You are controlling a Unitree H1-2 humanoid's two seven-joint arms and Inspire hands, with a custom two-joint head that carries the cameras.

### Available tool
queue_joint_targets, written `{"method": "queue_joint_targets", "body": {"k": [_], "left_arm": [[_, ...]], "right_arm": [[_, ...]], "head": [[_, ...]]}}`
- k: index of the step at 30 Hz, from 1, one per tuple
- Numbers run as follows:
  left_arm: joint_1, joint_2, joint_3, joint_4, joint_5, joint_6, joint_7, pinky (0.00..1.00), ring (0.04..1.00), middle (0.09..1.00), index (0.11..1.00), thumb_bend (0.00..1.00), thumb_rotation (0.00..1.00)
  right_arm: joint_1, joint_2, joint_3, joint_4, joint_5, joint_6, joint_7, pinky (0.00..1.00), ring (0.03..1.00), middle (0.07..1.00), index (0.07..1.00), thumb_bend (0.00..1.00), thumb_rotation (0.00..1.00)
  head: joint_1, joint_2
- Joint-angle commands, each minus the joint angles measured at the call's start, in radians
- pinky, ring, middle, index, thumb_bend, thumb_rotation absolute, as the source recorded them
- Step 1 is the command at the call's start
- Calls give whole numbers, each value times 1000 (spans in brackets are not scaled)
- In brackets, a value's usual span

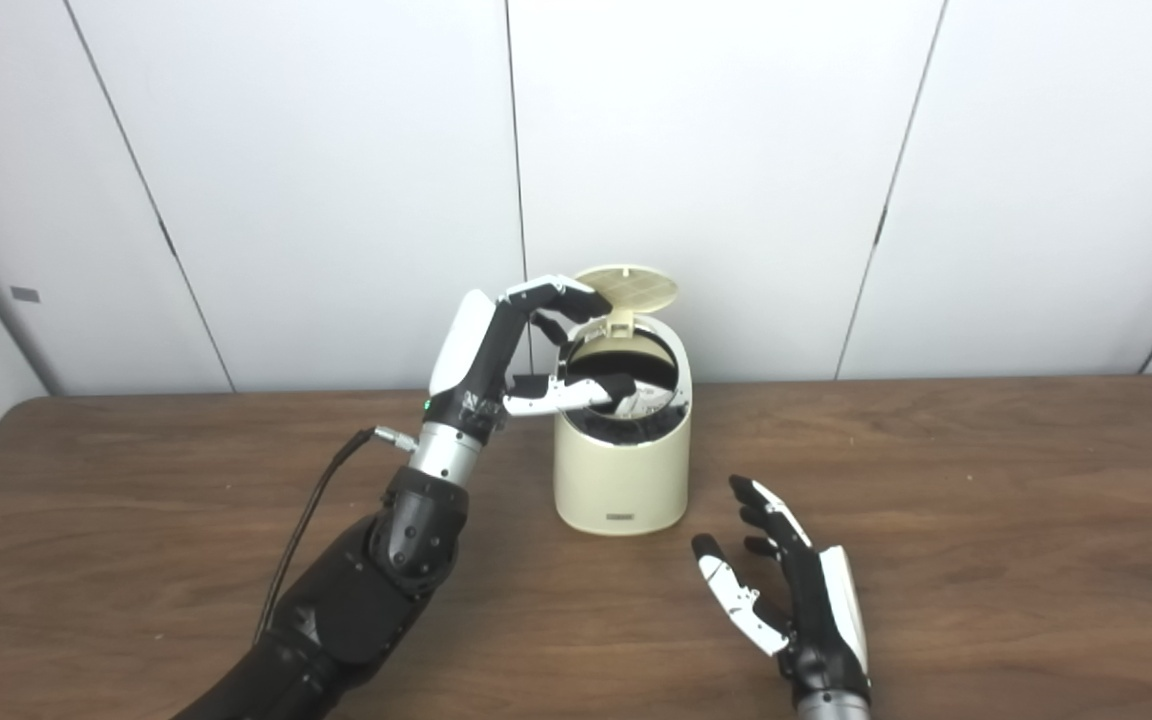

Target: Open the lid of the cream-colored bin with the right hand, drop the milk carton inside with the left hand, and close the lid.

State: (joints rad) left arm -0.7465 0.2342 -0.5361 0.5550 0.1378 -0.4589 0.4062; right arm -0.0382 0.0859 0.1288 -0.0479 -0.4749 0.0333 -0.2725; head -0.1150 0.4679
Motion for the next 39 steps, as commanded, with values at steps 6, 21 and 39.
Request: {"method": "queue_joint_targets", "body": {"k": [6,21,39], "left_arm": [[96,15,82,-241,-35,-11,-78,414,487,510,503,729,552],[383,-92,385,-577,-234,9,-272,615,697,734,768,421,767],[556,-62,470,-620,-418,333,-528,999,1000,1000,1000,644,998]], "right_arm": [[-2,-19,1,1,-16,-19,-4,733,832,849,833,240,588],[-171,-184,-18,-108,-186,-141,-78,836,923,938,930,448,935],[-552,-333,12,-337,-299,115,411,796,916,921,902,605,1000]], "head": [[7,2],[16,-8],[-4,-20]]}}
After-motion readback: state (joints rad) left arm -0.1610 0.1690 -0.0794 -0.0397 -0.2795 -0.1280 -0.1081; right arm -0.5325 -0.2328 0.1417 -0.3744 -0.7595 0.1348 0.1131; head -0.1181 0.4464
